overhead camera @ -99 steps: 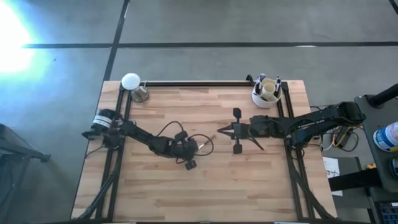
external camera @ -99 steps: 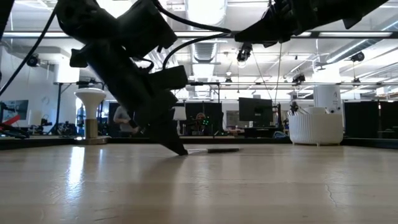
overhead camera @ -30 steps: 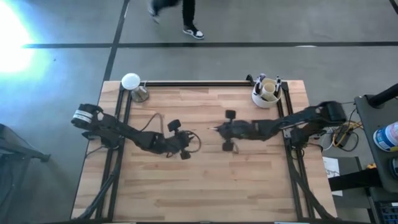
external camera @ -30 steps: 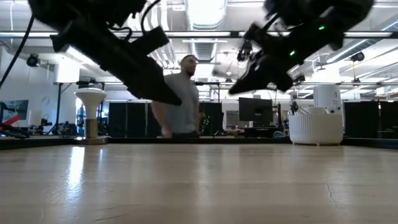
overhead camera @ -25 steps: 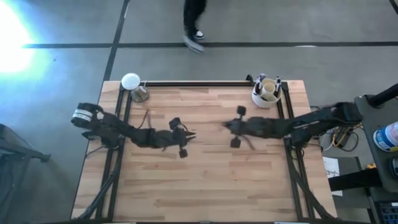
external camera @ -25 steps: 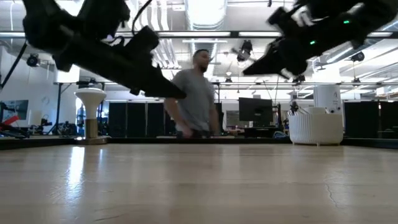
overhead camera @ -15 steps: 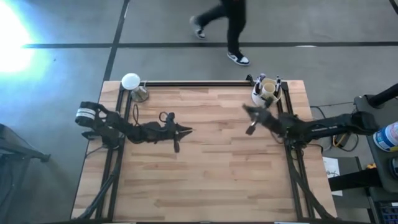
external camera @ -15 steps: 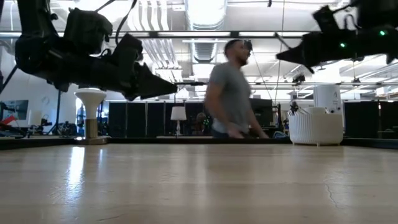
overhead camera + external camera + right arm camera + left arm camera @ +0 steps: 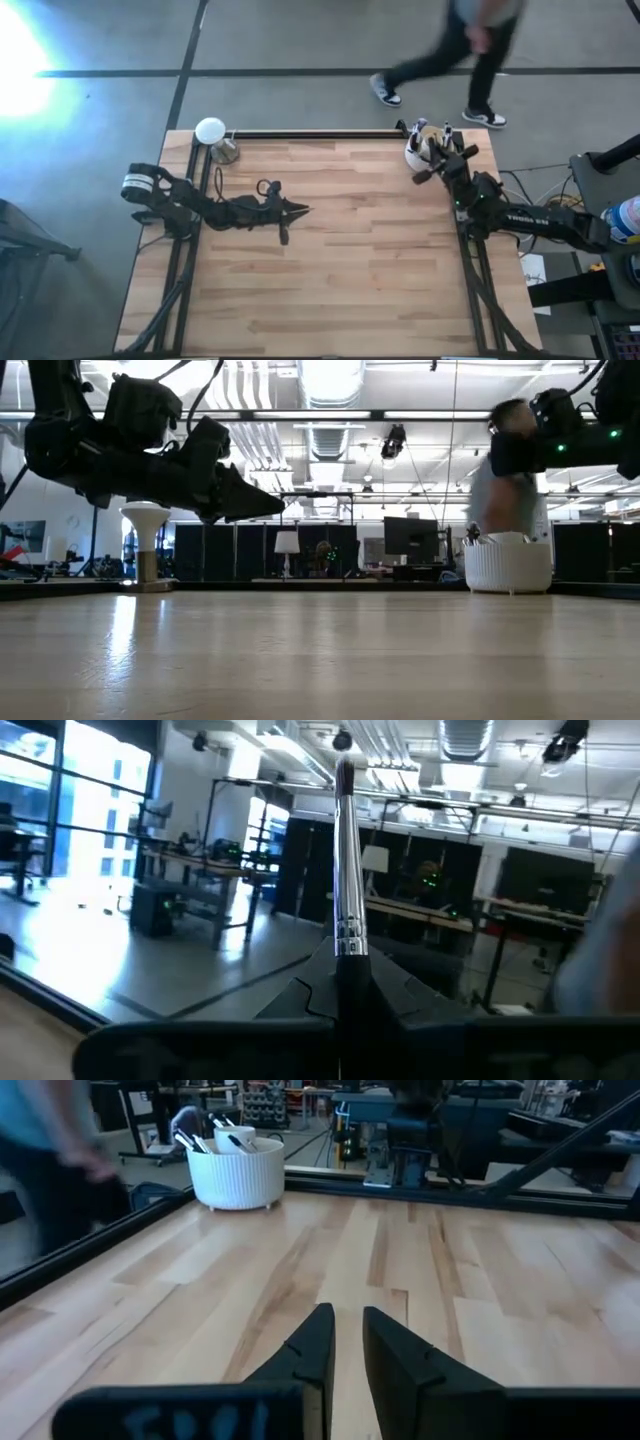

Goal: Put items in baskets/containers
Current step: Put the black eyeshadow brush into the white organizer

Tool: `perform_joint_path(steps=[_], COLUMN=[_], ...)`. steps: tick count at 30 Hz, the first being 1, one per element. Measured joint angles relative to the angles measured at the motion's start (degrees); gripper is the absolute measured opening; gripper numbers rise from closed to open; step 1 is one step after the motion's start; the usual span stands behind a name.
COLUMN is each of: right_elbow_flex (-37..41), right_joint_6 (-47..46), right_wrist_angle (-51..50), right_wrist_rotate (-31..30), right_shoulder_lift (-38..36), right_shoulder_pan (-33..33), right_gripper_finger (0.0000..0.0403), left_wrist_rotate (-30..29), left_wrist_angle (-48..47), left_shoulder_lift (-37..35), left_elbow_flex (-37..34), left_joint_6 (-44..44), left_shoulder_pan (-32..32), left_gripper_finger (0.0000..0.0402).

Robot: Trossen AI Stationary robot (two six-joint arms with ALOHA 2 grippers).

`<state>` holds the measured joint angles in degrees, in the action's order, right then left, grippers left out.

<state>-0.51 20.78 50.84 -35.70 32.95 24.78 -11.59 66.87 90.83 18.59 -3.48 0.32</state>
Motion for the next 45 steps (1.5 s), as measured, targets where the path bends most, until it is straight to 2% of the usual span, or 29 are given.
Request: perform_joint_path(steps=[6, 14, 18, 23, 27, 29, 32, 35, 37, 41, 45], right_elbow_flex=[0.00, 0.00, 0.00, 0.00, 0.00, 0.00, 0.00, 0.00, 0.00, 0.00, 0.00], right_joint_6=[-1.93, -10.43, -11.54, -14.36, -18.95, -20.07, -21.39, -22.12, -22.11, -21.39, -18.46], right_wrist_angle=[-4.26, -15.47, -18.82, -19.31, -19.22, -18.85, -15.81, -10.56, -6.24, 3.33, 12.85], right_wrist_rotate=[8.55, 36.83, 41.66, 43.93, 49.41, 48.88, 44.77, 38.78, 34.44, 28.05, 23.78], right_shoulder_lift=[0.02, -2.35, -5.76, -10.69, -12.98, -13.56, -13.60, -12.68, -11.43, -7.25, 0.24], right_shoulder_pan=[9.17, 29.49, 34.15, 33.47, 27.58, 22.35, 13.01, 3.05, -3.40, -14.33, -22.06], right_gripper_finger=[0.0008, 0.0008, 0.0008, 0.0008, 0.0008, 0.0008, 0.0008, 0.0008, 0.0008, 0.0008, 0.0008], left_wrist_rotate=[0.11, 0.10, 0.08, 0.08, 0.06, 0.21, 3.64, 8.89, 11.86, 12.17, 12.14], left_wrist_angle=[-0.67, -2.60, -2.62, -2.59, -1.11, 2.77, 10.07, 13.06, 12.38, 6.92, 0.17], left_shoulder_lift=[0.00, 0.00, 0.00, 0.00, 0.07, 0.09, 0.09, 0.07, 0.07, 0.07, 0.07], left_elbow_flex=[-0.07, -0.09, -0.09, 0.02, 0.02, 0.15, 0.60, 2.09, 3.91, 8.65, 13.84], left_joint_6=[0.01, 0.01, 0.02, 0.04, 0.04, 0.04, 0.21, 0.74, 0.79, -0.61, 0.55], left_shoulder_pan=[-0.02, -0.02, -0.02, -0.02, -0.02, -0.02, 0.00, 0.00, -0.01, -0.15, -0.85], left_gripper_finger=[0.0050, 0.0050, 0.0050, 0.0050, 0.0050, 0.0050, 0.0050, 0.0047, 0.0044, 0.0042, 0.0042])
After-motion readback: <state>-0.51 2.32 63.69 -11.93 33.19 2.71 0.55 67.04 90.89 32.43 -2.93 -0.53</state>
